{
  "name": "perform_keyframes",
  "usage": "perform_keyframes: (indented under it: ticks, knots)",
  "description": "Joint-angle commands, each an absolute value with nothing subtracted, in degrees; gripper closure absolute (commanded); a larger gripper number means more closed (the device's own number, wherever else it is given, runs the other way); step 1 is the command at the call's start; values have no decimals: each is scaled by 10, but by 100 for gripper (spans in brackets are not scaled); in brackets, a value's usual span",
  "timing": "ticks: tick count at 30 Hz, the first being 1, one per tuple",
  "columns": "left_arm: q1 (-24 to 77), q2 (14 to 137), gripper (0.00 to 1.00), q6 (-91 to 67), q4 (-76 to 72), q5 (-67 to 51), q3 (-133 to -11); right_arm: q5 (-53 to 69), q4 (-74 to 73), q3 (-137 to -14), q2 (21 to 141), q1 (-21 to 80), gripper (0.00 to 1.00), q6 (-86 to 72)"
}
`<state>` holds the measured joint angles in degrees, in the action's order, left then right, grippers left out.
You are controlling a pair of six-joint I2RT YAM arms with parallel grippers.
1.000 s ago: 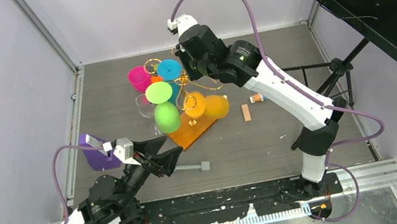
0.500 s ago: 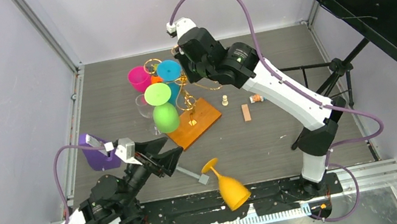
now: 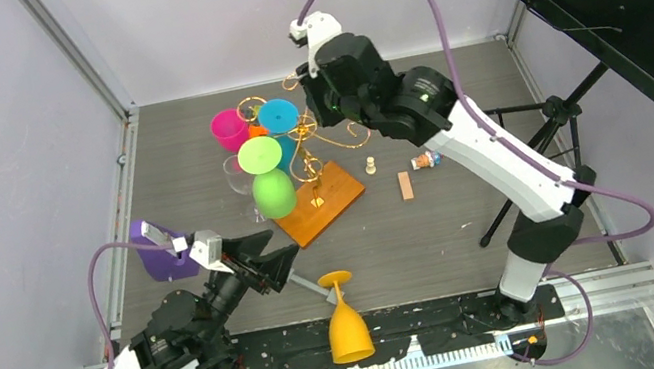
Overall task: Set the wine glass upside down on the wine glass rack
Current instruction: Pick up the wine glass at the center of the board.
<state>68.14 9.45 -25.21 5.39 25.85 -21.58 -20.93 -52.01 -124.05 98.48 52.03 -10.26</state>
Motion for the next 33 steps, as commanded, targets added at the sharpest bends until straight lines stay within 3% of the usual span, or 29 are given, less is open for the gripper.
perform_keyframes:
  ticks: [1,4,12,17,23,33]
  knots:
    - [682,89,30,-272,85,277,-213,-229,-480,-1235,904,523,69,-99]
    - [682,93,30,-300,118,280,-216,-233,-464,-1163,826,522,62,-111]
    - [682,160,32,-421,213,254,-217,-242,-394,-857,572,523,55,-166]
    - [682,256,31,-413,203,203,-216,-223,-428,-780,478,523,51,-169]
    - [685,306,27,-347,65,208,-173,-170,-434,-687,427,522,43,-163]
    - [688,327,18,-211,-193,186,-95,-160,-440,-599,386,522,41,-204]
